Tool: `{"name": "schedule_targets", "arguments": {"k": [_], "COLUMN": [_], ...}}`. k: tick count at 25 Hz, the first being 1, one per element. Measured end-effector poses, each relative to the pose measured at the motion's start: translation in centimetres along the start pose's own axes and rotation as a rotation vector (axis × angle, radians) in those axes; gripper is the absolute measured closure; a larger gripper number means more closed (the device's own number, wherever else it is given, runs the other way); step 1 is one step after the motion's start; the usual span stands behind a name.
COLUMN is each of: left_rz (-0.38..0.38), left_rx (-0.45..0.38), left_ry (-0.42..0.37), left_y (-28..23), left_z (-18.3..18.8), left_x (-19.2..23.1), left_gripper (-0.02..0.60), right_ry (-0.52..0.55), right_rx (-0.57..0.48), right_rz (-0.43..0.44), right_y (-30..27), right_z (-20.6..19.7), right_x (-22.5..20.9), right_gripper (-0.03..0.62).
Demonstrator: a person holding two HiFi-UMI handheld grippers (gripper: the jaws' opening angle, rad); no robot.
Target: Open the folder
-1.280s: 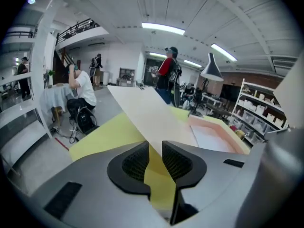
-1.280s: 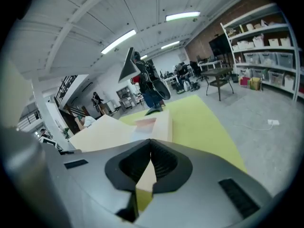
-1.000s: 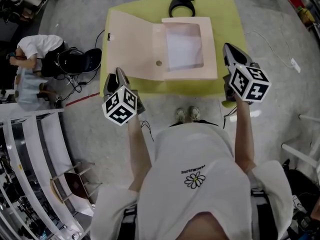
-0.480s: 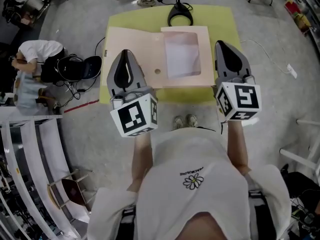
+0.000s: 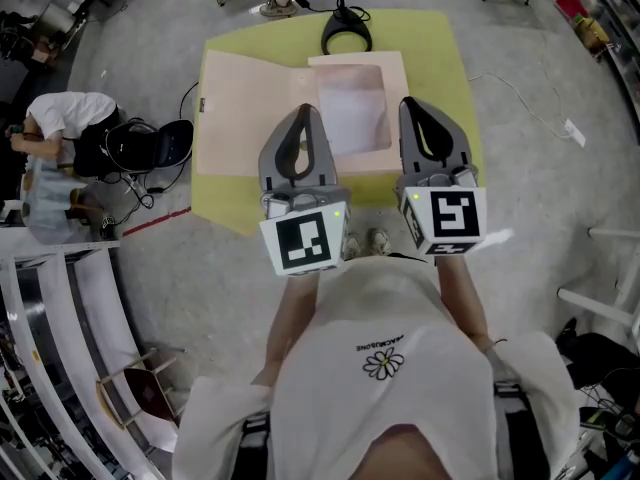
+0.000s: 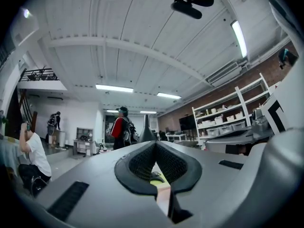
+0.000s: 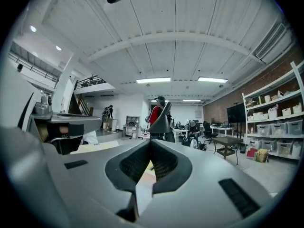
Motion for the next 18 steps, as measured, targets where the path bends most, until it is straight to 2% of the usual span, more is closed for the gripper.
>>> {"name": "schedule_targets", "arguments": {"k": [5,18], "left_rz": [0.007,0.036], "left_rx": [0.003,0.008], "left_ry": [0.006,0.019], "left_y": [-0.2,0.2], "left_z": [0.0,-0.1], "left_x": [0.2,1.1], "left_gripper": [0.566,0.566], "right_ry": [0.028,0.01], "right_rx": [-0.016,-0.013], "right_rz": [-0.001,0.001], "right_y": [0.1,0.0], "right_z": [0.2,0.2], "right_x": [0.3,0.3], "right_gripper": [0.582,0.581]}}
Point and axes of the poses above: the fingertips, and each gripper's own axes: y backward along the fingers, x to its left, z out of its top, the point moved 9 cm from there along y, backward along the fingers, and after that the axes turned 8 degrees about x, right-handed, at the moved point
